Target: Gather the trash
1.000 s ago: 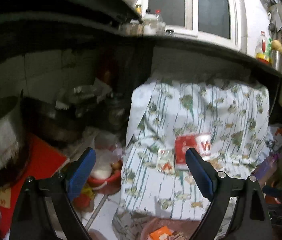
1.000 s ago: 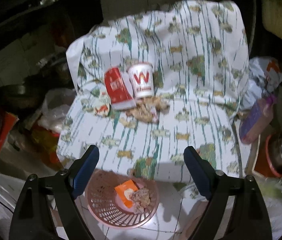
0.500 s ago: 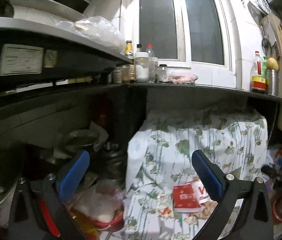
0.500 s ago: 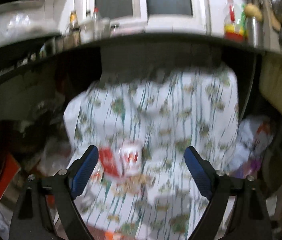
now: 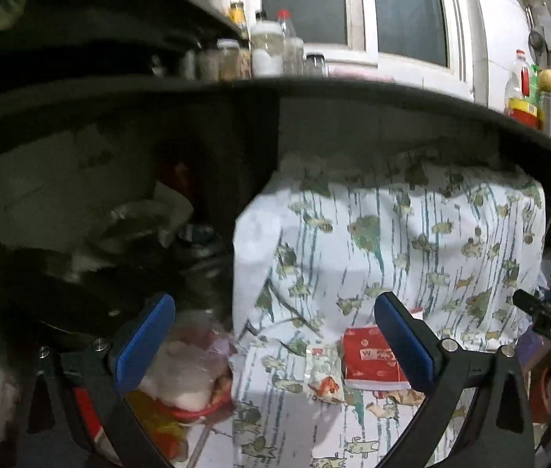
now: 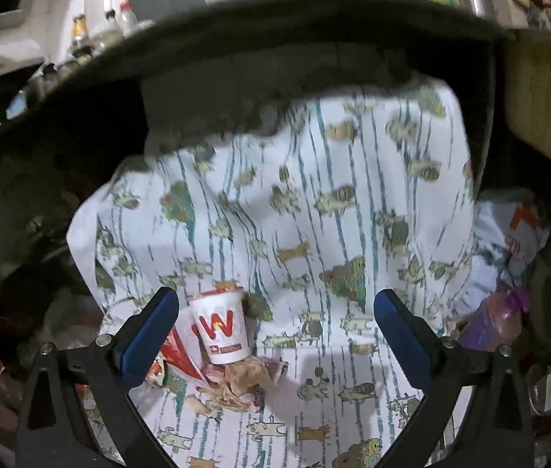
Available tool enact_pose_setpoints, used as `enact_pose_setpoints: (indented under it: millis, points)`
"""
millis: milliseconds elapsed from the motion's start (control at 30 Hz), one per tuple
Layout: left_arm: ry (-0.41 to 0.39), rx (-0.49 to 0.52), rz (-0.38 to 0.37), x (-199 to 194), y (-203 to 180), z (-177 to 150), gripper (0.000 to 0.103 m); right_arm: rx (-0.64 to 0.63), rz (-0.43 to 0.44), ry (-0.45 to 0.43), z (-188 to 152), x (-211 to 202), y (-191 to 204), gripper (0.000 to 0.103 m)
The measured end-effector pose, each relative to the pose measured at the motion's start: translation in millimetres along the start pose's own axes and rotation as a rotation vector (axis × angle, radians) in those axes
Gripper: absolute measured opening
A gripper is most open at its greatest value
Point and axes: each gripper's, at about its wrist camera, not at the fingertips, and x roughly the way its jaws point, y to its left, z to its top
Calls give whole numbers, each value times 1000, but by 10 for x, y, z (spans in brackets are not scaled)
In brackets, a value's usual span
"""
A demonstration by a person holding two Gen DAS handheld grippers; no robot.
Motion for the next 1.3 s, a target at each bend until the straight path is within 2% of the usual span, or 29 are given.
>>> enact_pose_setpoints:
  millis: [100,167,200,267,367,467,567,700,833,1067,1133,1167,1233,1300]
  points:
    - [63,-13,-49,267,27,-129,103,1,7,37,-29,160,-43,100]
    - [147,-44,-65,535,87,-212,101,-7,10,78,-62,291,-42,100]
    - [187,-52,-78,660,107,-239,97,-4,18,105,-85,367,-41,100]
    - [254,-28,-81,869,86,-277,93,11,48,172,-152,527,-47,100]
    - [295,24,-68,1075,-10,-336,93,21,63,275,-292,761,3,100]
    - [372,4,-109,1308,-74,-427,94,-68,-3,408,-532,1065,170,100]
    - [429,-10,-139,1478,-81,-490,94,-131,49,485,-725,1273,363,99]
    - [455,-25,-177,1663,-76,-501,94,-168,69,535,-886,1460,534,99]
    - [461,-59,-192,1752,-46,-460,94,-208,15,570,-1007,1615,579,99]
    - [455,-61,-145,1735,78,-459,94,-330,-4,508,-1092,1676,690,99]
    - [452,-70,-137,1731,122,-463,94,-339,6,525,-1114,1731,735,96]
    - [454,-75,-136,1733,142,-466,94,-336,7,537,-1128,1759,744,90]
    - [459,-82,-140,1742,164,-472,94,-316,10,567,-1184,1810,752,73]
    - [462,-89,-142,1751,182,-483,94,-309,-14,559,-1181,1831,741,50]
